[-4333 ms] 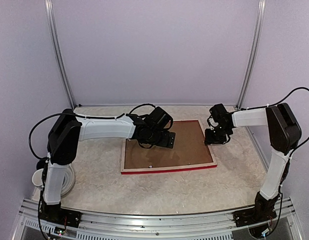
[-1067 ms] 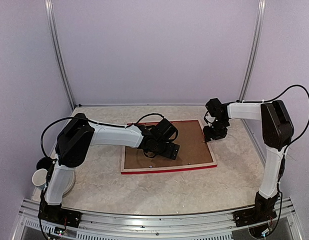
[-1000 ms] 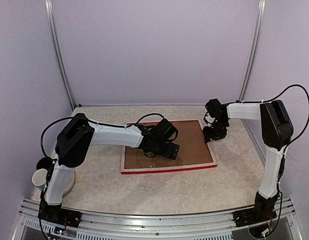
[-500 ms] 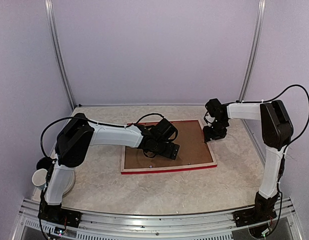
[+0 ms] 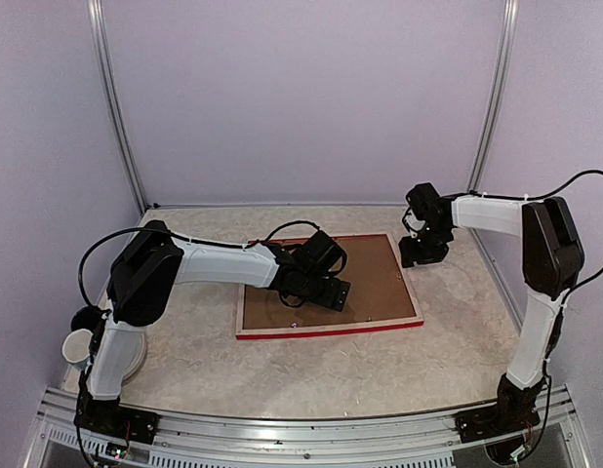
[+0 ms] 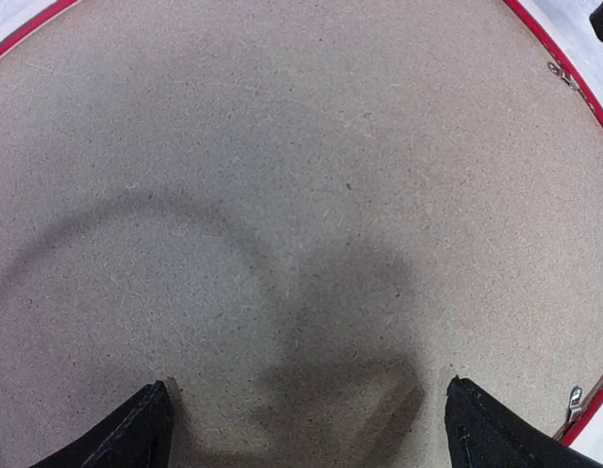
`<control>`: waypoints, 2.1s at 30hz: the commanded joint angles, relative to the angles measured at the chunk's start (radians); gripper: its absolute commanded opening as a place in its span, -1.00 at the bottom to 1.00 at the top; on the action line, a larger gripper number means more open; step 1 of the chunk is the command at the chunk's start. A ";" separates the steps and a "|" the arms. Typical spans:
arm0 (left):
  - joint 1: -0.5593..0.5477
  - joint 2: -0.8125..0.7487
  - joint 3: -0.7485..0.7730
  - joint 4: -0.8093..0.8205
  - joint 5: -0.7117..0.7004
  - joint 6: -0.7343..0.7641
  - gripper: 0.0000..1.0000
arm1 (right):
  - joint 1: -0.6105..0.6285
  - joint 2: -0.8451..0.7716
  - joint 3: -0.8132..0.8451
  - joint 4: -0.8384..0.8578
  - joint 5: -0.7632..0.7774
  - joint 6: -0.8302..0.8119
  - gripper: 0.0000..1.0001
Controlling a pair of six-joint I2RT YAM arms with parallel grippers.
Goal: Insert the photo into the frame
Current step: Press the fastener onto the backboard.
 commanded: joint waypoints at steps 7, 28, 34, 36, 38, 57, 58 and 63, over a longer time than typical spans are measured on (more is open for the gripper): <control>0.004 -0.010 -0.025 -0.069 0.024 -0.013 0.91 | -0.007 0.095 -0.071 0.024 -0.041 0.027 0.13; 0.004 -0.003 -0.021 -0.072 0.027 -0.016 0.92 | 0.002 0.067 -0.023 0.034 -0.129 -0.008 0.12; 0.005 -0.007 -0.030 -0.070 0.024 -0.015 0.92 | 0.002 0.080 -0.030 0.037 -0.134 0.003 0.12; 0.004 -0.007 -0.033 -0.069 0.024 -0.015 0.91 | 0.002 0.094 -0.026 0.029 -0.114 0.005 0.09; 0.005 -0.010 -0.035 -0.067 0.024 -0.015 0.91 | 0.002 0.105 -0.028 0.027 -0.114 0.005 0.04; 0.012 -0.019 -0.052 -0.059 0.023 -0.015 0.91 | -0.002 0.094 -0.032 0.024 -0.066 0.010 -0.57; 0.012 -0.021 -0.052 -0.059 0.022 -0.015 0.92 | -0.002 0.095 -0.030 0.024 -0.074 0.011 -0.55; 0.020 -0.036 -0.037 -0.071 0.007 -0.012 0.92 | -0.002 0.080 -0.026 0.029 -0.103 0.015 -0.34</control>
